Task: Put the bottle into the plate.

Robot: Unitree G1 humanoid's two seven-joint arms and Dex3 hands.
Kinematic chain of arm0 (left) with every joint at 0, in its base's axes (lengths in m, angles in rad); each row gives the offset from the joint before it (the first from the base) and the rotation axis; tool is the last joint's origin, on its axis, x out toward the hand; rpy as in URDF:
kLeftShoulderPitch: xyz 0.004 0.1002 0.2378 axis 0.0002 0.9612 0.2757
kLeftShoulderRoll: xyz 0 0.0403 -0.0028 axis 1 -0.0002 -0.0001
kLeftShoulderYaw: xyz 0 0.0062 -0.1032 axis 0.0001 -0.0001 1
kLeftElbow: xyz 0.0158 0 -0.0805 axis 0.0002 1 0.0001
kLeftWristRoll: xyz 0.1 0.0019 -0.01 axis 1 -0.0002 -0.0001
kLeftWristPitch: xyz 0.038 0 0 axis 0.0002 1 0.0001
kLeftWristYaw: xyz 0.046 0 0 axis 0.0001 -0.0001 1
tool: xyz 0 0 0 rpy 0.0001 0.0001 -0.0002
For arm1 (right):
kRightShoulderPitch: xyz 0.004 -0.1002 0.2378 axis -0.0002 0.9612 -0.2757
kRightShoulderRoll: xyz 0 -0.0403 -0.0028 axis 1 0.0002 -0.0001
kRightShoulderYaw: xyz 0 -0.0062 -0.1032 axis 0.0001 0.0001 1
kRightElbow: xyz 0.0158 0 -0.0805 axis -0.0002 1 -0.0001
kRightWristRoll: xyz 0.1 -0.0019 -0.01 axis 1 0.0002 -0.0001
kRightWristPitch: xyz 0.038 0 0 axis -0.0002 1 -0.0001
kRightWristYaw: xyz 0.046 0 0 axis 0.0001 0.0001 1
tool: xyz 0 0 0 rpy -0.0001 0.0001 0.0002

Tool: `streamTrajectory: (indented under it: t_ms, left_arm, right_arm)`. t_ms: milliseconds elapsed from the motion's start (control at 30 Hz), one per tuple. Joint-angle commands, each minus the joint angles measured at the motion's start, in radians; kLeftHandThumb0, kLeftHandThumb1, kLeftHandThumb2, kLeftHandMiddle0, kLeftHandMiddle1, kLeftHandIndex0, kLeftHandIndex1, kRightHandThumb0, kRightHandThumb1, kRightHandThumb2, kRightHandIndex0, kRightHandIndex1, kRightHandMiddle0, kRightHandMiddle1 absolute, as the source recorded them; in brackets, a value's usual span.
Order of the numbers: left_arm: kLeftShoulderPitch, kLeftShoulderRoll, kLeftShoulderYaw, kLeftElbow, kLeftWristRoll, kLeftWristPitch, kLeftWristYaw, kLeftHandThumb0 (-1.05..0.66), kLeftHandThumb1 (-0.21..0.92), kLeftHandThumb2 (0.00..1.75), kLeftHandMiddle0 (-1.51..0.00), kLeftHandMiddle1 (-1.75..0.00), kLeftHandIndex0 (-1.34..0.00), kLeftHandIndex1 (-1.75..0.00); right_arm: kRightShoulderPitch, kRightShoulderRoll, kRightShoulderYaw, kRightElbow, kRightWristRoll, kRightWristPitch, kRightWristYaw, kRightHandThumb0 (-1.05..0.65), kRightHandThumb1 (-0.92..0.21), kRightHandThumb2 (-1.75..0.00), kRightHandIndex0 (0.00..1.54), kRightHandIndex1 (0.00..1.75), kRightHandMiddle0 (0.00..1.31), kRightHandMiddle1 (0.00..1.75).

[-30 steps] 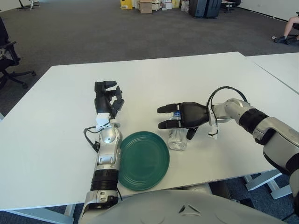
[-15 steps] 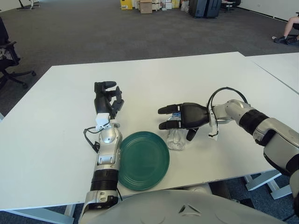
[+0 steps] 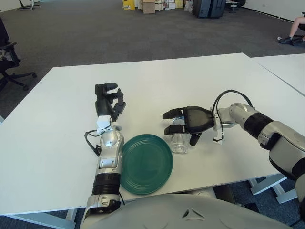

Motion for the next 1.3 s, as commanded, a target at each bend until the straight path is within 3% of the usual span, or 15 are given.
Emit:
streamTrajectory:
  t_ms: [0, 133, 367, 1267]
  left_arm:
    - [-0.019, -0.012, 0.002, -0.009, 0.002, -0.003, 0.011, -0.37, 0.81, 0.68, -0.37, -1.53, -0.27, -1.75]
    - [-0.019, -0.016, 0.000, -0.012, 0.005, 0.001, 0.017, -0.37, 0.80, 0.69, -0.37, -1.53, -0.27, -1.75]
    - [-0.018, -0.020, -0.004, -0.019, 0.008, 0.005, 0.029, -0.37, 0.80, 0.69, -0.38, -1.54, -0.27, -1.75]
    - [0.021, -0.026, -0.013, -0.082, 0.010, 0.015, 0.051, -0.38, 0.80, 0.70, -0.43, -1.51, -0.27, -1.75]
  right_arm:
    - [-0.020, -0.011, 0.009, -0.012, -0.018, 0.021, -0.019, -0.07, -0.74, -0.81, 0.35, 1.60, 0.16, 1.65]
    - [-0.027, -0.018, 0.021, -0.020, -0.035, 0.034, -0.031, -0.02, -0.61, -0.95, 0.40, 1.72, 0.26, 1.64]
    - [-0.038, -0.011, 0.048, 0.006, -0.055, 0.049, -0.052, -0.01, -0.51, -1.05, 0.45, 1.74, 0.37, 1.60]
    - [-0.038, 0.093, 0.187, 0.238, -0.063, 0.131, -0.234, -0.01, -0.39, -1.20, 0.54, 1.75, 0.43, 1.63]
